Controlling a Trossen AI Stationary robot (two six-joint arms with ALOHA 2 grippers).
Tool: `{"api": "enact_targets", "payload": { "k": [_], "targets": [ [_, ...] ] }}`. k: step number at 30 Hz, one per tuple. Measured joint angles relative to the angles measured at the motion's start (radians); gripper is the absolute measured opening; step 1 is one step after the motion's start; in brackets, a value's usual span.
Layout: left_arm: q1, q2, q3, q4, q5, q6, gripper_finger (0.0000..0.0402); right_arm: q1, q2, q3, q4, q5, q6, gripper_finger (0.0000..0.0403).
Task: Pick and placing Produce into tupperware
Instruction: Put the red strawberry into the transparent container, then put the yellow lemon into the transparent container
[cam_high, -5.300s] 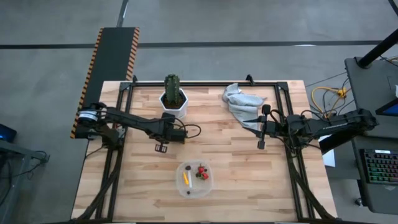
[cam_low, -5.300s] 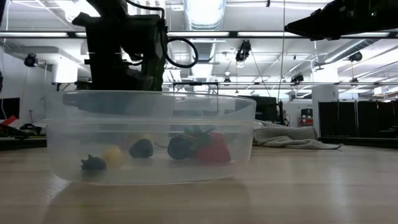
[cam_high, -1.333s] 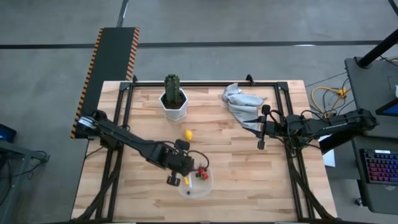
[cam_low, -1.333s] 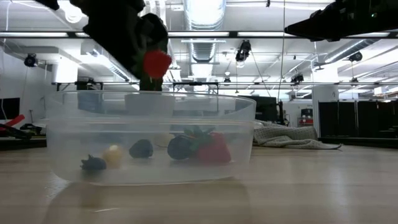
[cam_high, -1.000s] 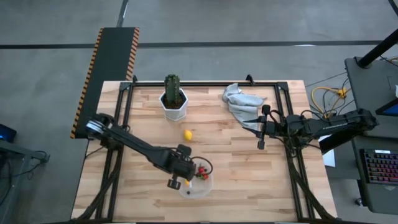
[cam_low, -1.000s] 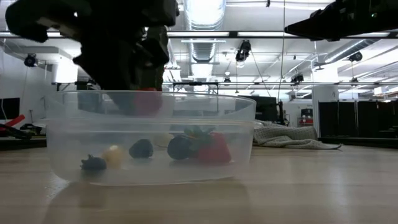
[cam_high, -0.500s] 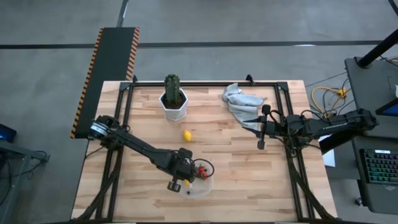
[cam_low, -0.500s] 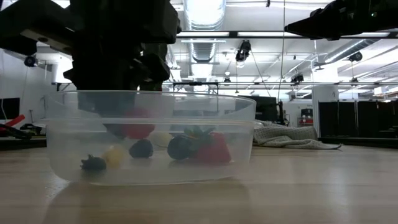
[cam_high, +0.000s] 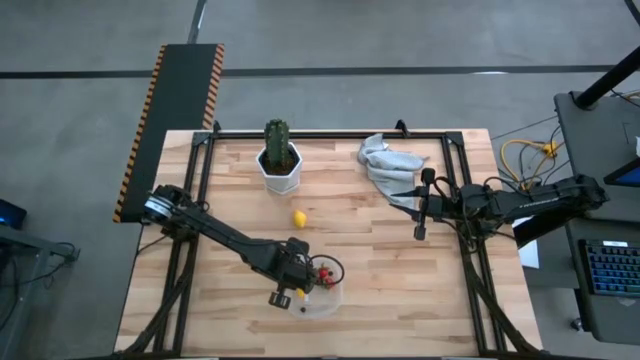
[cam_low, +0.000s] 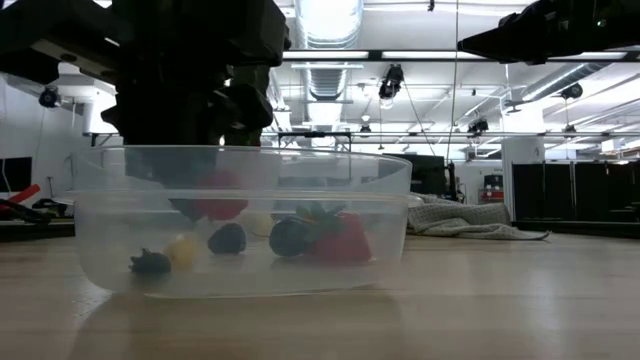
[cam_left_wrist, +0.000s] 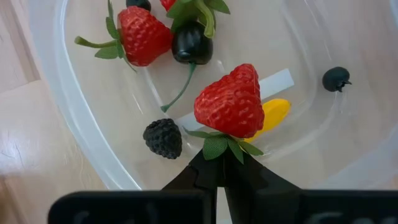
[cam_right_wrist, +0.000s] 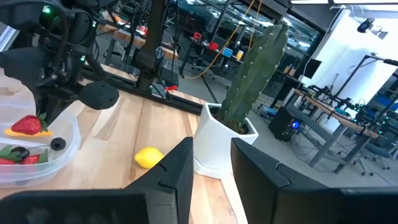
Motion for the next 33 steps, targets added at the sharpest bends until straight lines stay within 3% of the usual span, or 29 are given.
{"api": "enact_targets", "payload": {
  "k": [10, 22, 33],
  "targets": [
    [0.004, 0.000, 0.000, 0.000, 0.000, 0.000, 0.0001, 0.000, 0.000, 0.000, 0.000, 0.000, 0.002, 0.0100],
    [0.006, 0.000, 0.000, 0.000, 0.000, 0.000, 0.0047, 0.000, 0.000, 0.000, 0.002, 0.000, 0.002, 0.0100],
    [0.014, -0.040, 0.000, -0.004, -0.032, 0.005, 0.0051, 0.000, 0.000, 0.000, 0.009, 0.000, 0.001, 0.0100]
  ]
}}
